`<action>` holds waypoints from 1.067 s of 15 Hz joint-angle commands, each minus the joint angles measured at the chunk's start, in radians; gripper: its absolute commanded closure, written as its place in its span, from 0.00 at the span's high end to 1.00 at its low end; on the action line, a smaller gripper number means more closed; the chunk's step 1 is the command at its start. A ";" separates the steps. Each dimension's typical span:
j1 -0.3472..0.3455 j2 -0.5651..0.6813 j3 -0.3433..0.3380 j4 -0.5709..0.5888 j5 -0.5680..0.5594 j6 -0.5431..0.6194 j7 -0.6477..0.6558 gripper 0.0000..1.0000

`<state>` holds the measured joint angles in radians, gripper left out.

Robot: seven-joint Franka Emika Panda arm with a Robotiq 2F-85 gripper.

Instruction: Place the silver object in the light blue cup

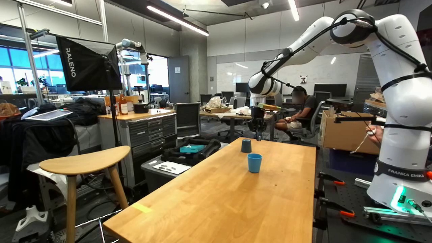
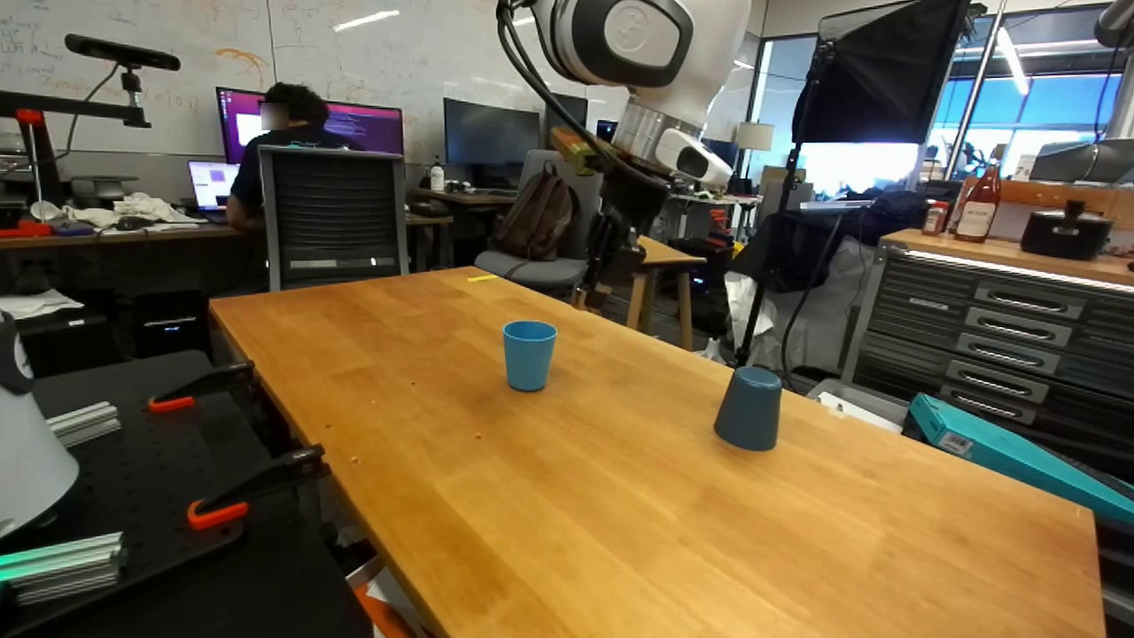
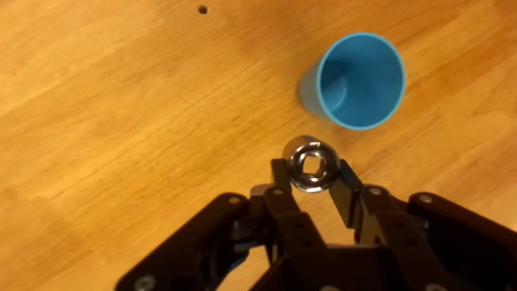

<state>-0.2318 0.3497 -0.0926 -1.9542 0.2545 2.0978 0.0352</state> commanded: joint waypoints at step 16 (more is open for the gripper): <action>0.107 0.111 0.059 0.005 0.039 -0.014 -0.028 0.08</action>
<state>-0.1292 0.4499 -0.0278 -1.9636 0.3012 2.0879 0.0055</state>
